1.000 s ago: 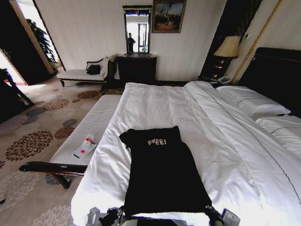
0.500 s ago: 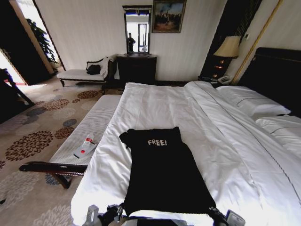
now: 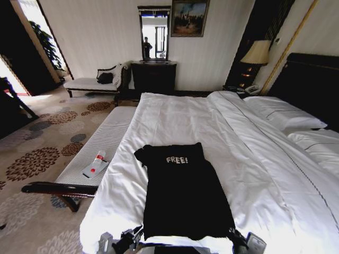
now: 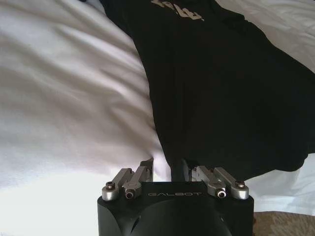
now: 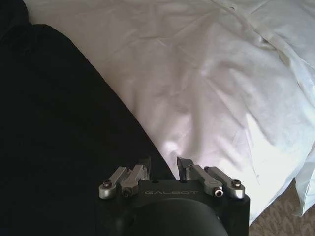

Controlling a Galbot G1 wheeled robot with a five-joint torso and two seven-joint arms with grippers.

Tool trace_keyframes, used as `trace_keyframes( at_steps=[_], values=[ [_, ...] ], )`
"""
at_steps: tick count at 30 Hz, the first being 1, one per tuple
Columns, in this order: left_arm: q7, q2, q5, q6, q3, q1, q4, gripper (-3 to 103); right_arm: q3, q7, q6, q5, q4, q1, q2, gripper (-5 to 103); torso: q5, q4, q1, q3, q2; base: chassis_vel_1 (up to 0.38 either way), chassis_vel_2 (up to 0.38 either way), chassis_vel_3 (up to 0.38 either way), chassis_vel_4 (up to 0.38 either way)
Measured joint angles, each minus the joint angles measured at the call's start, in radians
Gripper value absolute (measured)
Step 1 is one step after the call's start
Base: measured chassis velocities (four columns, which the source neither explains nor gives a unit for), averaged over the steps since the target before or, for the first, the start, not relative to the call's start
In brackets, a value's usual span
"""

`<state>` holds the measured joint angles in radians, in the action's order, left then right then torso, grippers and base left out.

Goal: Fold the clothes on the bed.

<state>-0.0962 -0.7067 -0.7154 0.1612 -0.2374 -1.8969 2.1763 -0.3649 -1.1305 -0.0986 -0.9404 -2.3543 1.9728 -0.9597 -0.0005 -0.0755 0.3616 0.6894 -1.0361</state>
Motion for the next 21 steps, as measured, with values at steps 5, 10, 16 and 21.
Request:
trace_keyframes(
  at_steps=[5, 10, 16, 21],
  values=[
    [-0.025, -0.031, -0.061, -0.006, -0.113, 0.014, 0.100, 56, -0.082, 0.002, -0.001, 0.034, -0.069, -0.036, 0.042, 50, 0.0000, -0.0003, 0.000, 0.000, 0.000, 0.000, 0.000, 0.000, 0.000],
    [-0.113, -0.122, -0.187, 0.040, -0.179, 0.232, 0.164, 72, -0.151, 0.102, 0.024, 0.076, -0.024, -0.224, 0.089, 71, -0.0003, -0.0009, 0.000, 0.000, 0.000, 0.000, 0.000, 0.000, 0.000],
    [-0.202, -0.256, -0.217, 0.127, -0.237, 0.367, 0.200, 97, 0.013, 0.276, 0.096, -0.056, 0.169, -0.607, 0.118, 93, 0.0003, 0.0004, 0.001, 0.000, 0.000, 0.000, 0.000, 0.000, 0.000],
    [-0.223, -0.287, -0.230, 0.148, -0.309, 0.375, 0.234, 100, 0.110, 0.293, 0.066, -0.324, 0.223, -0.858, 0.082, 100, -0.0002, 0.0009, 0.000, 0.000, 0.000, 0.000, 0.000, 0.000, 0.000]
  ],
)
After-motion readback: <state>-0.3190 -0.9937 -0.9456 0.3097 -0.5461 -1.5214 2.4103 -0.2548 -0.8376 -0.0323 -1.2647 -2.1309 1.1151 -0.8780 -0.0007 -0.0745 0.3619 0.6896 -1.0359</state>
